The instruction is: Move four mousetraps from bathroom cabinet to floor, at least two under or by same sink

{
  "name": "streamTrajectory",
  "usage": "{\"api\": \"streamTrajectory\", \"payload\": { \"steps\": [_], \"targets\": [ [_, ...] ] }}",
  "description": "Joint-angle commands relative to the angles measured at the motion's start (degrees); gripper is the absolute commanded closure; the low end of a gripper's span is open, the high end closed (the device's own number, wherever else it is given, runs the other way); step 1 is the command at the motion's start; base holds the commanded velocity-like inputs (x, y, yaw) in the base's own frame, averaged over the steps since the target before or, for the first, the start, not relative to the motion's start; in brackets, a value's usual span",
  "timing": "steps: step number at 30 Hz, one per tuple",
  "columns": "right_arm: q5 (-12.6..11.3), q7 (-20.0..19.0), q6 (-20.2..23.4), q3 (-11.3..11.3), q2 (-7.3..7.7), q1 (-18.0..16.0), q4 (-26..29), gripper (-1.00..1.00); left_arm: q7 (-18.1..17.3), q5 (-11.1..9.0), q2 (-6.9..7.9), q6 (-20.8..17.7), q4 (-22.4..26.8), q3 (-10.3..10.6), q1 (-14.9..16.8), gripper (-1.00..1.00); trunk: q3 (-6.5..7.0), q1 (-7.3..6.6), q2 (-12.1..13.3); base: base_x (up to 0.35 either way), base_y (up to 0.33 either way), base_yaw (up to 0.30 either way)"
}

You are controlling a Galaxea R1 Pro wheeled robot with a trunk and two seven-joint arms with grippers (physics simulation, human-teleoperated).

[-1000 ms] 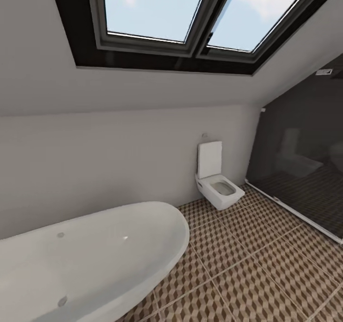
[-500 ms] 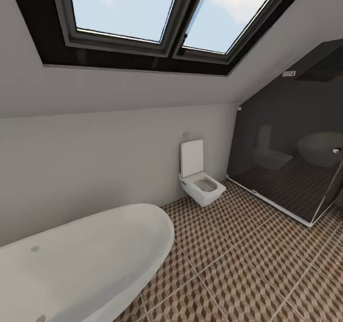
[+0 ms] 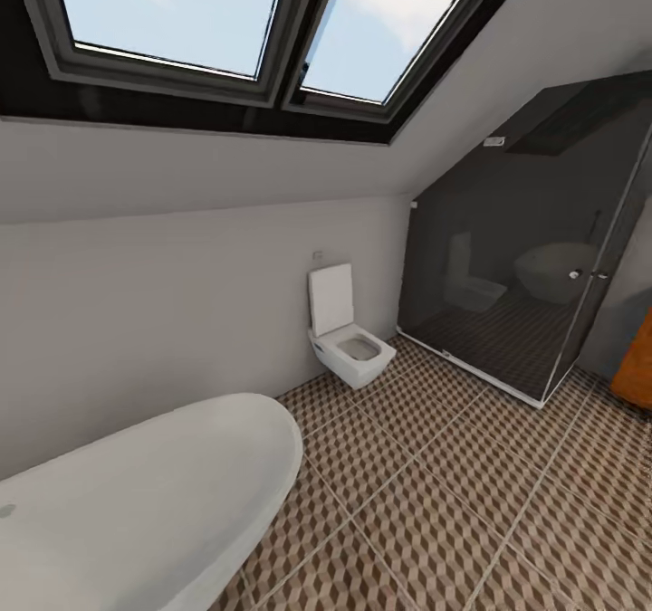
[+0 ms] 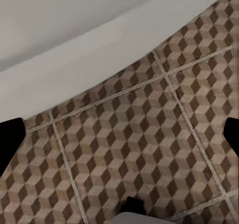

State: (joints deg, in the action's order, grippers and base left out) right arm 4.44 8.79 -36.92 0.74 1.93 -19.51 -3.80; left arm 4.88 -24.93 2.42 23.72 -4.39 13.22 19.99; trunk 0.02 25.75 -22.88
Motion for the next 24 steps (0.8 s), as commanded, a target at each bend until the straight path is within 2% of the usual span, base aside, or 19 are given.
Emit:
{"api": "streamTrajectory", "payload": {
  "steps": [1,16,24],
  "targets": [
    [0.48,0.35,-0.26,0.09,0.0,-0.09,-0.24,-1.0,0.13,-0.23,0.01,0.27,-0.18,0.49,0.05,-1.0,-0.02,0.04,-0.04,0.179,0.0,-0.264],
    [0.48,0.35,-0.26,0.12,0.0,-0.09,-0.24,-1.0,0.38,-0.24,0.18,0.25,-0.18,0.48,0.05,-1.0,-0.02,0.04,-0.04,0.281,-0.002,-0.264],
    [0.3,0.35,-0.31,0.14,0.0,-0.09,-0.24,-1.0,0.55,-0.29,-0.05,0.35,-0.18,0.49,0.05,-1.0,-0.02,0.04,-0.04,0.093,-0.006,-0.266]
  ]
}}
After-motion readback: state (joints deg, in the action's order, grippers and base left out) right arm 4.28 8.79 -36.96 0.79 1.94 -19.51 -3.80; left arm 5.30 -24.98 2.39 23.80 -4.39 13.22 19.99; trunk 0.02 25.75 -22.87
